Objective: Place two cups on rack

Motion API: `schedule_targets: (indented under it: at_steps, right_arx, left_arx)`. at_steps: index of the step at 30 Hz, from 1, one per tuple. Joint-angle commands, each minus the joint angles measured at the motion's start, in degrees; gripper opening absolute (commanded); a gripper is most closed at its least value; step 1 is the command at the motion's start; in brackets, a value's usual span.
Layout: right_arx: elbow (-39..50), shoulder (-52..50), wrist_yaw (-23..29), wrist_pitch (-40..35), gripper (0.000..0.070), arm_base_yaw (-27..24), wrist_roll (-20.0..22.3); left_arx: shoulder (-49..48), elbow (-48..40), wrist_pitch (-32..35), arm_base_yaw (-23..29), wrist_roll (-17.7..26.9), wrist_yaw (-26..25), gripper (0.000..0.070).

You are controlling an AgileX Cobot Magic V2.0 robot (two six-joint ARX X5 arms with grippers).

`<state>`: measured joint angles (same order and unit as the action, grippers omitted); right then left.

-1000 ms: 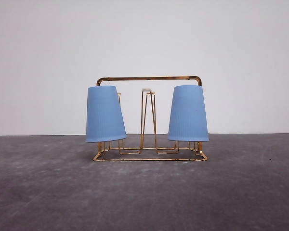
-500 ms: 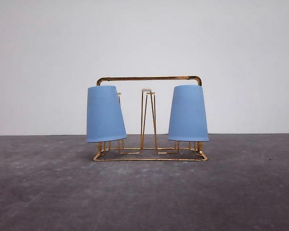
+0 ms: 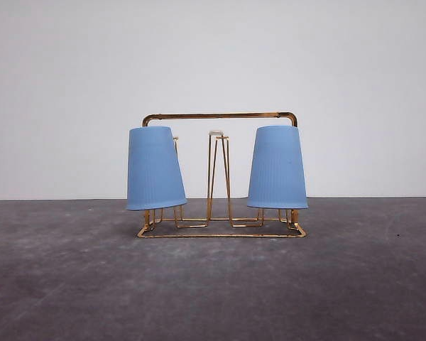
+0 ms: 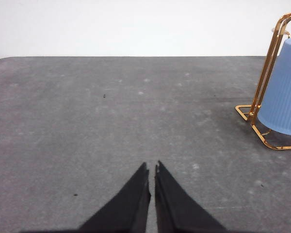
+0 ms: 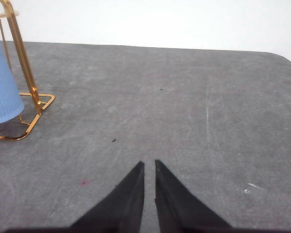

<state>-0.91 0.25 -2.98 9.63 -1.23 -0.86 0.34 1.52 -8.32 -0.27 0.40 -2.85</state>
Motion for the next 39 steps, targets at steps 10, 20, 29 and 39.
schedule_targets:
  at_steps: [10,20,29,39]
  right_arx:
    - [0.22,-0.04,0.04,-0.63,0.0039,-0.04,-0.59]
    - [0.22,-0.04,0.04,-0.63,0.0039,-0.04,-0.59]
    - [0.22,-0.04,0.04,-0.63,0.0039,-0.04,-0.59]
    - [0.22,-0.04,0.04,-0.63,0.0039,-0.04,-0.59]
  left_arx:
    - [-0.07,-0.79,0.61,-0.02,0.24,0.09,0.0]
    - [-0.07,-0.79,0.61,-0.02,0.24,0.09,0.0]
    - [-0.07,-0.79,0.6,-0.02,0.24,0.09,0.0]
    - [-0.07,-0.79,0.61,-0.02,0.24,0.08,0.0]
